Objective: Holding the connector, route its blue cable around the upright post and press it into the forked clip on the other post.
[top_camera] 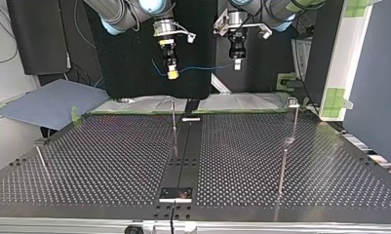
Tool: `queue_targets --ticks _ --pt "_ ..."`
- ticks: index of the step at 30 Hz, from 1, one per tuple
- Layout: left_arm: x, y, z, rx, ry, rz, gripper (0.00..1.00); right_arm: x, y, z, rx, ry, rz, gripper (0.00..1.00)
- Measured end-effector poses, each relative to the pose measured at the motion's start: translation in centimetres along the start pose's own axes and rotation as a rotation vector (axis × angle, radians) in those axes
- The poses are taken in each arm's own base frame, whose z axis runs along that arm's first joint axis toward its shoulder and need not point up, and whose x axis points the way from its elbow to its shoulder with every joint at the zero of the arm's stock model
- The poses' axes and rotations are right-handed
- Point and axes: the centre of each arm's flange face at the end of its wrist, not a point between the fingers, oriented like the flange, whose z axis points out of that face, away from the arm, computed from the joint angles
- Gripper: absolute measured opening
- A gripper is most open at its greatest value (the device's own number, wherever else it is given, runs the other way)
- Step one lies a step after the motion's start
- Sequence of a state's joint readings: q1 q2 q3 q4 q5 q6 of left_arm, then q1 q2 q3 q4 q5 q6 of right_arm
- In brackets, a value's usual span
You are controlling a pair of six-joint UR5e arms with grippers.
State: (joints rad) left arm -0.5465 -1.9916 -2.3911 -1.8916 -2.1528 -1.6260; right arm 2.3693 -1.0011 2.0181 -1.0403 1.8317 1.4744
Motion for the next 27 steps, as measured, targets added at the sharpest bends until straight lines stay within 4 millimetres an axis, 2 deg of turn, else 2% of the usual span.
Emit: queue_targets --ticks 8,16,27 --pt "0.0 0.0 0.0 0.001 0.0 0.0 0.0 -0.2 -0.2 -0.1 0.008 -0.005 0.0 0.0" --pt "0.0 0.0 0.0 0.001 0.0 0.0 0.0 -2.3 -2.1 -1.8 0.061 -0.081 -0.02 0.0" --pt "0.0 0.0 0.0 0.001 0.0 0.0 0.0 -2.5 -2.3 -1.9 0.066 -0.09 -0.023 0.0"
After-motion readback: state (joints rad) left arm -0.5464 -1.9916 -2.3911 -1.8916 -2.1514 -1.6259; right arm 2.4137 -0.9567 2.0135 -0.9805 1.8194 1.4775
